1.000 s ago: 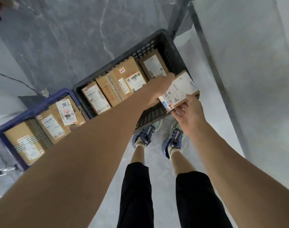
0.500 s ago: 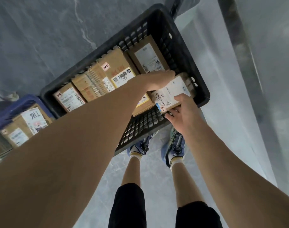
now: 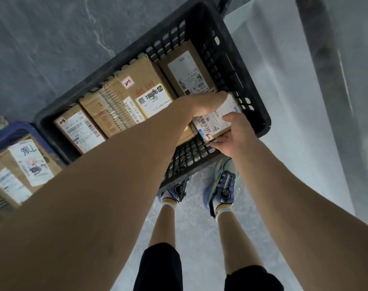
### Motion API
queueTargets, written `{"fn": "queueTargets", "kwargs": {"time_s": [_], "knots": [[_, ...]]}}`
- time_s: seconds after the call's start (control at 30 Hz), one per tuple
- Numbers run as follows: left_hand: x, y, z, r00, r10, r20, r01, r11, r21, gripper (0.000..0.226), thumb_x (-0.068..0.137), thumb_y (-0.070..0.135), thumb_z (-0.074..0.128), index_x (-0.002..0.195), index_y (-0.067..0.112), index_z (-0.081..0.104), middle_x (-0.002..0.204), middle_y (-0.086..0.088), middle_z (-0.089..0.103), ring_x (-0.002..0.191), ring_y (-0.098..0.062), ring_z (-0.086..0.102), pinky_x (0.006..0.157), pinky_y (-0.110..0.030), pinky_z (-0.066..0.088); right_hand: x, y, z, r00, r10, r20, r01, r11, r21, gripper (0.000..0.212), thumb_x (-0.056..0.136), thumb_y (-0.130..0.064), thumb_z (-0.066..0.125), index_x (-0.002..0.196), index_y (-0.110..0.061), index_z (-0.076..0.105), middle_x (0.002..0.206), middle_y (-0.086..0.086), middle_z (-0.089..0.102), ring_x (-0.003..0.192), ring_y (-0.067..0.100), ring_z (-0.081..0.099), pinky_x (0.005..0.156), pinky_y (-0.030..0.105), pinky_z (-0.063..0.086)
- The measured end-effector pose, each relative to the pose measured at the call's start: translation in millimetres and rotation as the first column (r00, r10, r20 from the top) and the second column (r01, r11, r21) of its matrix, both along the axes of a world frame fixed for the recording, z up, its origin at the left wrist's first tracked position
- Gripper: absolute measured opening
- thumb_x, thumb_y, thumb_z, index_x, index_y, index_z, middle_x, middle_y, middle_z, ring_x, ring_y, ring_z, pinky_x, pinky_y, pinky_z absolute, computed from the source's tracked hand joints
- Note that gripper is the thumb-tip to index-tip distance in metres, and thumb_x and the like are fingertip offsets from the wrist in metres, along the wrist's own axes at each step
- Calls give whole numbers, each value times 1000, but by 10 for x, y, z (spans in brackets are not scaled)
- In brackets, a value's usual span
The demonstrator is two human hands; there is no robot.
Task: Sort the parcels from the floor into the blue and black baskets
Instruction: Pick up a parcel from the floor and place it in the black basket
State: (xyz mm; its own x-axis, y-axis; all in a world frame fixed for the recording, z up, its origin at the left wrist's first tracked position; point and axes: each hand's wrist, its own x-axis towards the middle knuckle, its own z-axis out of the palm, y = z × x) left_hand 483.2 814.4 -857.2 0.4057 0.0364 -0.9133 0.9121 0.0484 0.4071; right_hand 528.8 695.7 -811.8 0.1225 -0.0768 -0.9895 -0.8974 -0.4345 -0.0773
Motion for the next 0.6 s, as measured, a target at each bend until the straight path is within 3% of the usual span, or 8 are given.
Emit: {"fn": "queueTargets", "kwargs": {"time_s": [0.07,0.13,0.23,0.33,0.4,0.47,0.53,0.6], "knots": [[5,-17,71,1000,-18,-20,18,1000,-2,62,107,51,21,147,13,49,147,-17,55,133,-33,53,117,-45,36,43,15,-13,1000,-4,-4,4,1000,4,33,102,-12,49,135,-8,49,147,24,56,136,44,51,119,65,27],[8,-36,156,999,-12,-33,13,1000,4,59,105,54,22,140,17,52,140,-14,60,121,-27,59,114,-46,39,64,35,-34,999,-35,-6,35,999,2,31,100,-11,50,131,-9,49,138,25,59,121,44,55,114,66,32],[23,-44,199,998,40,-48,-41,999,-4,63,100,56,27,145,18,49,144,-13,58,128,-29,56,114,-48,40,56,63,-71,999,-36,15,36,999,-7,29,99,-10,50,128,-10,50,114,22,62,108,41,55,111,66,36],[22,-71,213,998,-49,-42,50,998,28,70,96,55,23,149,15,44,146,-17,54,126,-32,54,110,-46,41,29,102,-71,999,-43,34,44,999,-28,26,100,-11,51,126,-10,50,111,20,59,108,39,54,113,61,35],[4,-67,240,995,-92,-30,94,993,77,54,106,44,20,138,11,48,134,-17,57,110,-28,56,98,-42,44,23,109,-61,998,-57,39,58,998,-31,29,99,-13,54,128,-10,54,123,19,60,117,39,54,117,61,33],[-12,-27,348,998,-60,15,58,990,128,46,110,37,18,131,11,50,122,-14,58,102,-25,55,89,-41,43,12,90,-45,997,-73,38,74,997,-31,21,100,-12,54,120,-9,56,120,19,62,122,39,56,121,60,31],[-30,13,461,999,36,37,-41,986,163,39,111,33,19,122,11,49,108,-8,56,94,-20,52,81,-37,40,8,75,1,996,-73,42,74,997,-31,18,101,-10,52,119,-10,54,117,18,61,122,34,56,123,59,30],[-68,29,632,985,164,62,-172,971,164,31,111,29,20,97,13,44,94,-7,50,86,-21,47,78,-37,38,-2,60,80,996,-77,55,77,997,-9,22,102,-12,52,123,-9,53,118,15,60,118,29,55,122,56,32]]}}
